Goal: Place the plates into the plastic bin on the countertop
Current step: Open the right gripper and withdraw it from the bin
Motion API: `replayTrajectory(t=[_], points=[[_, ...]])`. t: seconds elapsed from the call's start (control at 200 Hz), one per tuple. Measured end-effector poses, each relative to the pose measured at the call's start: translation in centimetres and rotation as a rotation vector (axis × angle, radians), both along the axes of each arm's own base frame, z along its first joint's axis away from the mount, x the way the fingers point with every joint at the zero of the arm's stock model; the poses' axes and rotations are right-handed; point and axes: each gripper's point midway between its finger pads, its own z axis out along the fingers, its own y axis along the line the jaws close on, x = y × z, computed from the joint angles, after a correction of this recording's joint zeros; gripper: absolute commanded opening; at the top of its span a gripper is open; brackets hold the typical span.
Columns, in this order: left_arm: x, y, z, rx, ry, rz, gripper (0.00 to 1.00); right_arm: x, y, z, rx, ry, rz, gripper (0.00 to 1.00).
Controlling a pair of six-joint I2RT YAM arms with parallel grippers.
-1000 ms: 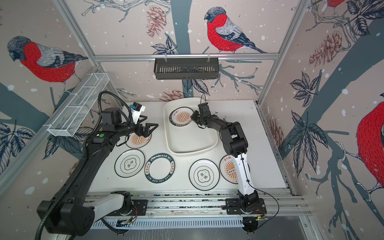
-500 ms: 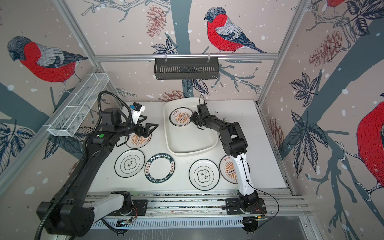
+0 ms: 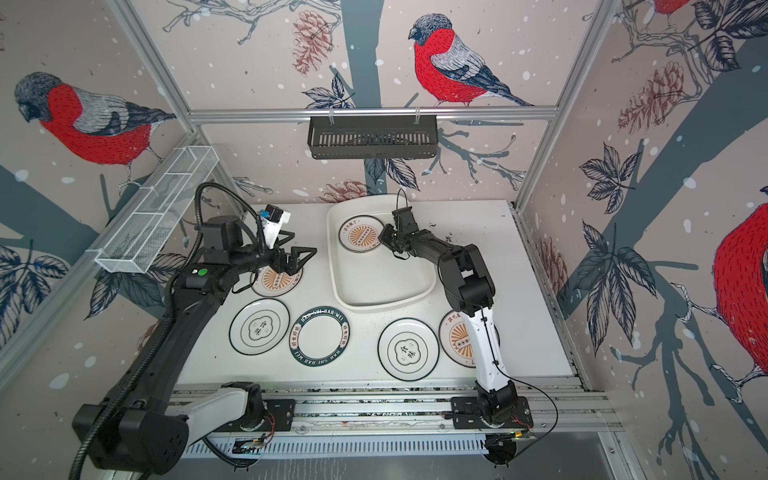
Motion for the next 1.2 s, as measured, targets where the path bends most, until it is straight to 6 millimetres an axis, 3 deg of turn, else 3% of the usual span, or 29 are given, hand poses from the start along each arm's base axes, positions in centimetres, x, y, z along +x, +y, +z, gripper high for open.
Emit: replayTrajectory(t=[0.085, 0.205, 0.445, 0.565, 0.746, 0.851, 1.011, 1.126, 1.201], points=[[0.0, 0.0, 0.1, 0.0, -0.002, 0.0, 0.98, -0.1, -0.1, 0.5, 0.001, -0.003, 0.0, 0.28], [-0.1, 0.0, 0.1, 0.0, -0.005, 0.0, 0.98, 0.1, -0.3, 2.7, 0.01, -0.037, -0.004, 0.3], [-0.1, 0.0, 0.4, 0.004, -0.016, -0.004, 0.98, -0.6, -2.0, 11.7, -0.015, -0.193, -0.013, 0.39], [-0.2, -0.2, 0.6, 0.0, -0.02, -0.019, 0.98, -2.9, -4.9, 15.3, -0.057, -0.249, -0.04, 0.42], [-0.1, -0.5, 0.4, -0.003, -0.01, -0.033, 0.98, -7.8, -11.0, 17.6, -0.15, -0.269, -0.126, 0.48], [0.1, -0.8, 0.5, -0.006, -0.011, -0.045, 0.98, -10.7, -14.7, 18.1, -0.192, -0.269, -0.183, 0.5], [0.3, -1.3, 0.7, -0.009, -0.011, -0.064, 0.98, -15.5, -20.0, 16.6, -0.26, -0.193, -0.269, 0.6], [0.4, -1.7, 0.5, -0.01, -0.003, -0.076, 0.98, -18.7, -22.2, 15.7, -0.276, -0.146, -0.313, 0.62], [0.6, -2.0, 0.3, -0.01, 0.002, -0.084, 0.98, -20.9, -23.7, 14.0, -0.299, -0.086, -0.334, 0.63]])
